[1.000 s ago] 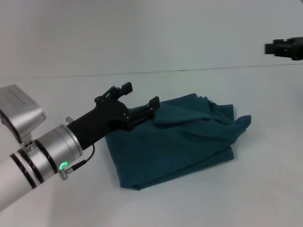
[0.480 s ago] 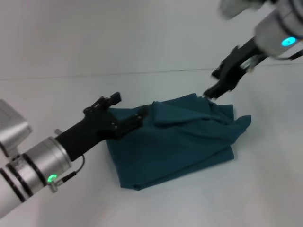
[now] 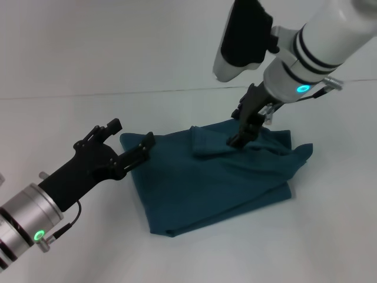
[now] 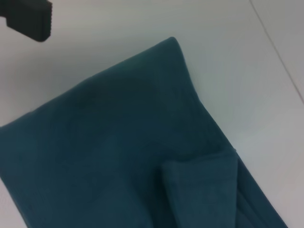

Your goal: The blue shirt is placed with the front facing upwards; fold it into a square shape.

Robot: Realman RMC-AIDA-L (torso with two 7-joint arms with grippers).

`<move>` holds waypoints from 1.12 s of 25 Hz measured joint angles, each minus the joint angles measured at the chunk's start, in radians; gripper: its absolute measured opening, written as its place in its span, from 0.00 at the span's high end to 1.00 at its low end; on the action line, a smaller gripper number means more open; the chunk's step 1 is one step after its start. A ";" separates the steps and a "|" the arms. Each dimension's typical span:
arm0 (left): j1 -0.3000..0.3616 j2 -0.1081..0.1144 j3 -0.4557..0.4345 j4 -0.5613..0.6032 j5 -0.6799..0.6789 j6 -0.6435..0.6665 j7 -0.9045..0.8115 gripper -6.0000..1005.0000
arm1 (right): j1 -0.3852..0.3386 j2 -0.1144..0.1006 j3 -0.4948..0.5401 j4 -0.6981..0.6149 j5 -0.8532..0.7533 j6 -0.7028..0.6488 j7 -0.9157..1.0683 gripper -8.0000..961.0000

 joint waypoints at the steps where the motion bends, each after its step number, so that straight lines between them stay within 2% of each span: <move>1: 0.001 0.000 0.000 0.003 0.000 0.000 0.000 0.07 | 0.001 0.000 -0.008 0.011 0.009 0.011 0.001 0.32; 15: 0.004 0.002 -0.012 0.018 0.000 0.001 0.002 0.07 | 0.043 0.005 -0.126 0.226 0.073 0.230 0.004 0.32; 28: 0.003 0.003 -0.012 0.021 0.000 -0.008 0.004 0.07 | 0.057 0.007 -0.155 0.344 0.081 0.441 0.065 0.33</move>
